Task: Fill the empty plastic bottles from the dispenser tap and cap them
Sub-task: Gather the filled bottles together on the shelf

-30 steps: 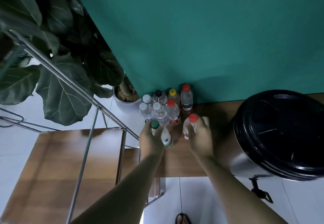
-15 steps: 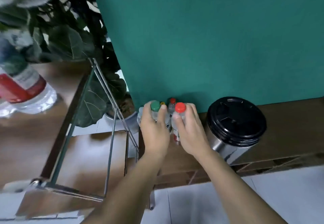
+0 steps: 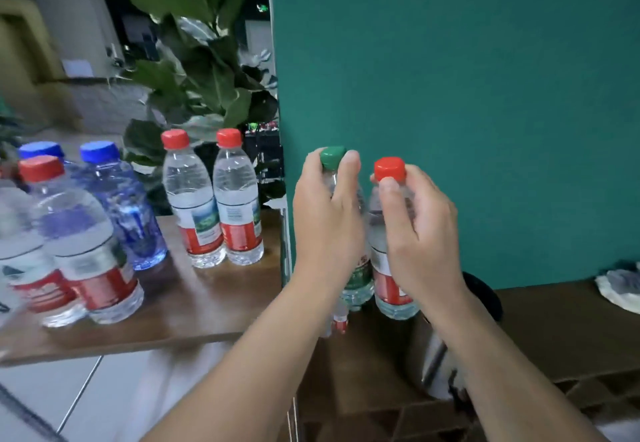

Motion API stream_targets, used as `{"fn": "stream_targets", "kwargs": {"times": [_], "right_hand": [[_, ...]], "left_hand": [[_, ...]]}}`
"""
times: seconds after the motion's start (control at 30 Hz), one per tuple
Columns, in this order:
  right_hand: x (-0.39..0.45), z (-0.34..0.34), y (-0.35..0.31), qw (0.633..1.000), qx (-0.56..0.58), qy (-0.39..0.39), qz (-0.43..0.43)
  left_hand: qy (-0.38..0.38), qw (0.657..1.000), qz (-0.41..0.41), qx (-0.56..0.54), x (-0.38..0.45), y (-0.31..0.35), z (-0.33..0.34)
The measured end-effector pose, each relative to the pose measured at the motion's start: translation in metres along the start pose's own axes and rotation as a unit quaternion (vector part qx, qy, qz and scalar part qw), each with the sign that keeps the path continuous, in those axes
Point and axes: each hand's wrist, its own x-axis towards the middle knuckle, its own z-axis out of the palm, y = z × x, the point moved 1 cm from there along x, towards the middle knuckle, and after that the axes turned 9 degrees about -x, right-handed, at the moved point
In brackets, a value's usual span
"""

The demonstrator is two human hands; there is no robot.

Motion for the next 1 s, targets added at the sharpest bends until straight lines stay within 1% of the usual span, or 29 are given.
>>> {"fn": "stream_targets", "kwargs": {"times": [0.17,0.33,0.4,0.53,0.7,0.8,1.0], "right_hand": [[0.006,0.035,-0.062,0.997,0.079,-0.012,0.021],[-0.002,0.096,-0.098,0.989,0.132,-0.069,0.021],[-0.006,0.114,-0.105,0.985,0.149,-0.077,0.031],[-0.008,0.139,-0.112,0.984,0.156,-0.076,0.032],[-0.004,0.160,-0.110,0.985,0.147,-0.078,0.037],[-0.002,0.161,-0.110,0.984,0.156,-0.079,0.045],[-0.007,0.158,-0.112,0.982,0.169,-0.080,0.039]], "left_hand": [[-0.015,0.999,0.038,0.020,0.016,0.051,-0.066],[0.022,0.994,0.047,0.091,0.025,0.061,-0.133],[0.028,0.993,0.038,0.104,0.028,0.058,-0.150],[0.032,0.990,0.029,0.135,0.032,0.054,-0.172],[0.056,0.989,0.021,0.132,0.038,0.049,-0.185],[0.049,0.990,0.016,0.132,0.036,0.045,-0.188],[0.031,0.990,0.032,0.137,0.033,0.041,-0.194]]}}
